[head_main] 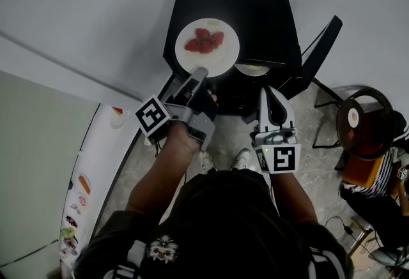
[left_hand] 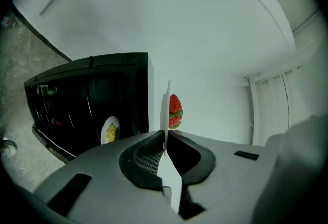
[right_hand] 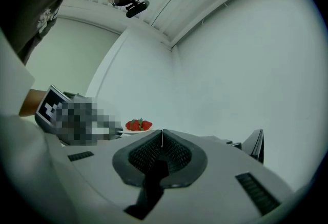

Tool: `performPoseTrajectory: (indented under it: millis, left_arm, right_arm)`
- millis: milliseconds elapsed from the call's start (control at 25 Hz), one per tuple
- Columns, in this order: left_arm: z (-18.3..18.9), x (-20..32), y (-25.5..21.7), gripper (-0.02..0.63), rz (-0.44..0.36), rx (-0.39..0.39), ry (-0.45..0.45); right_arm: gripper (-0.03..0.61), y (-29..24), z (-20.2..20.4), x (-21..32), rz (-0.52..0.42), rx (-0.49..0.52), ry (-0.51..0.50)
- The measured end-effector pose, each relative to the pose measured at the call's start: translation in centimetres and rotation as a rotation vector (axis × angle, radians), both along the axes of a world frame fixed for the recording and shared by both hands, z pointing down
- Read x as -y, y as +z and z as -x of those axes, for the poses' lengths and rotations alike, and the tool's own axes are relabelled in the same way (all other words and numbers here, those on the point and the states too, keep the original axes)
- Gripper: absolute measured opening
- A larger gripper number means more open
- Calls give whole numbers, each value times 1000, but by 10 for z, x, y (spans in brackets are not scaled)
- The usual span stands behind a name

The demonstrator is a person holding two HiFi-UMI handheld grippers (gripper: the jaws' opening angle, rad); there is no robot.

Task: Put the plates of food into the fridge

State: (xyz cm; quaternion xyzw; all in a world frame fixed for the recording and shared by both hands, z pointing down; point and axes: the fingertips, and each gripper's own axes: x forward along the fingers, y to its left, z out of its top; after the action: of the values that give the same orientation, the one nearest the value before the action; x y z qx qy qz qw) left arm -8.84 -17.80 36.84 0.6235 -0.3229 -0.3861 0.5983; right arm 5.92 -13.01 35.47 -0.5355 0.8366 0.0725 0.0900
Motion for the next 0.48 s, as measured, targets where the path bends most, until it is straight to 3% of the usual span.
performPoseTrajectory:
  millis: [480]
  left_arm:
    - [-6, -41, -1, 34, -11, 20, 70]
  right_arm:
    - [25, 7, -7, 14, -3, -36, 55]
